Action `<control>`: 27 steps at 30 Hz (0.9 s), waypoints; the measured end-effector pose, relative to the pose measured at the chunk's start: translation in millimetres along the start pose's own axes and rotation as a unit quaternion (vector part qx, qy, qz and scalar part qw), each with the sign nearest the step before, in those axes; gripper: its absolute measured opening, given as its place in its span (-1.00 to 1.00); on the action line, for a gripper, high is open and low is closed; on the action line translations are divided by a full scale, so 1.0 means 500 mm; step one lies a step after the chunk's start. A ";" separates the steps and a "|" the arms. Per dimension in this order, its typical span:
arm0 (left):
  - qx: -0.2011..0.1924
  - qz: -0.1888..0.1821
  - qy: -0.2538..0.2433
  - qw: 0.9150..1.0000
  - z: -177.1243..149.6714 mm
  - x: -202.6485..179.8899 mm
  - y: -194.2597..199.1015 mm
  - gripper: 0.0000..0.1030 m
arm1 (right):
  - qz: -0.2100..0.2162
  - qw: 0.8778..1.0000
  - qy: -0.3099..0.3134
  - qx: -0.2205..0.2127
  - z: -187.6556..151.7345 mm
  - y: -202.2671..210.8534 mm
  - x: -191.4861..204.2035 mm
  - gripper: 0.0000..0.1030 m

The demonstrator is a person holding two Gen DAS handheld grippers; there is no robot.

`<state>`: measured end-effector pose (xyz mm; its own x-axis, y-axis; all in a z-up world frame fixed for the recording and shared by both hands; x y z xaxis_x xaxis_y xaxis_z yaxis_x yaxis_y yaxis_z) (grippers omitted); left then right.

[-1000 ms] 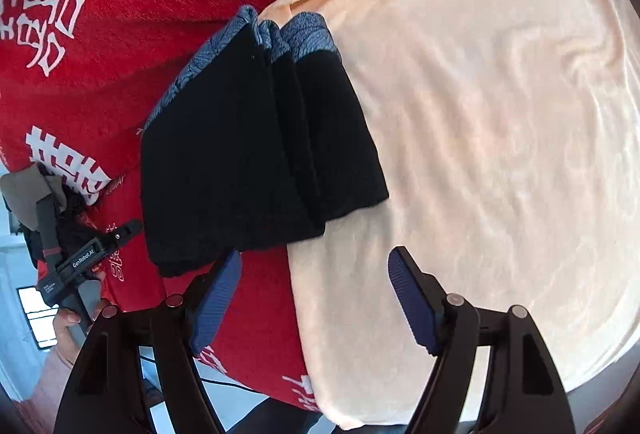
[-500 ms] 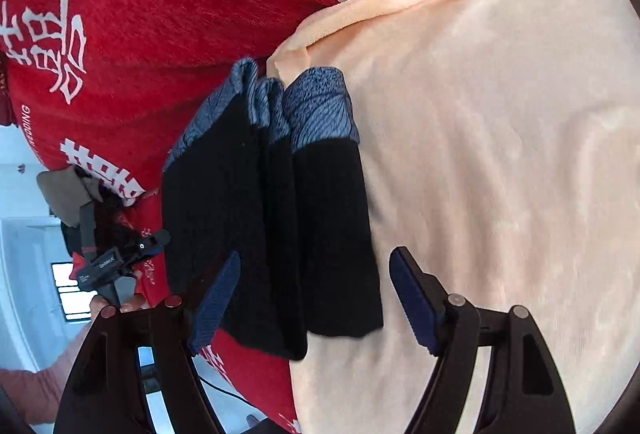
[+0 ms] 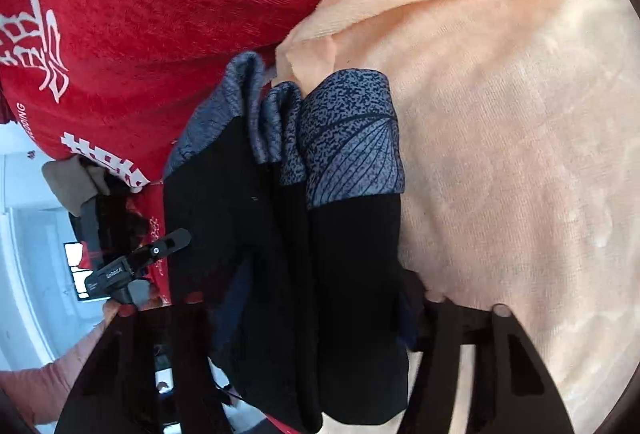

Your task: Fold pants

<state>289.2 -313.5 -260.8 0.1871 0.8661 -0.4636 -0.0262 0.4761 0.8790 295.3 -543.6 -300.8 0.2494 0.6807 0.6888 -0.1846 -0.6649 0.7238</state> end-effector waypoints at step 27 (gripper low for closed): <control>0.058 0.104 -0.011 0.993 -0.314 0.206 0.143 0.76 | 0.019 0.999 -0.044 -0.021 -0.367 -0.113 0.176 -0.14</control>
<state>152.5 -166.5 -263.4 0.2105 0.9397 -0.2696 0.0465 0.2658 0.9629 153.0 -389.7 -273.9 0.3236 0.6240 0.7113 -0.2356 -0.6749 0.6992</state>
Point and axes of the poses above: each gripper's, at about its wrist camera, not at the fingertips, and y roughly against the way its jaws point, x to its left, z to its top, the point moved 9 cm from there along -y, roughly the way its jaws point, and after that the axes turned 1 degree about -x, right-handed, at the moved point
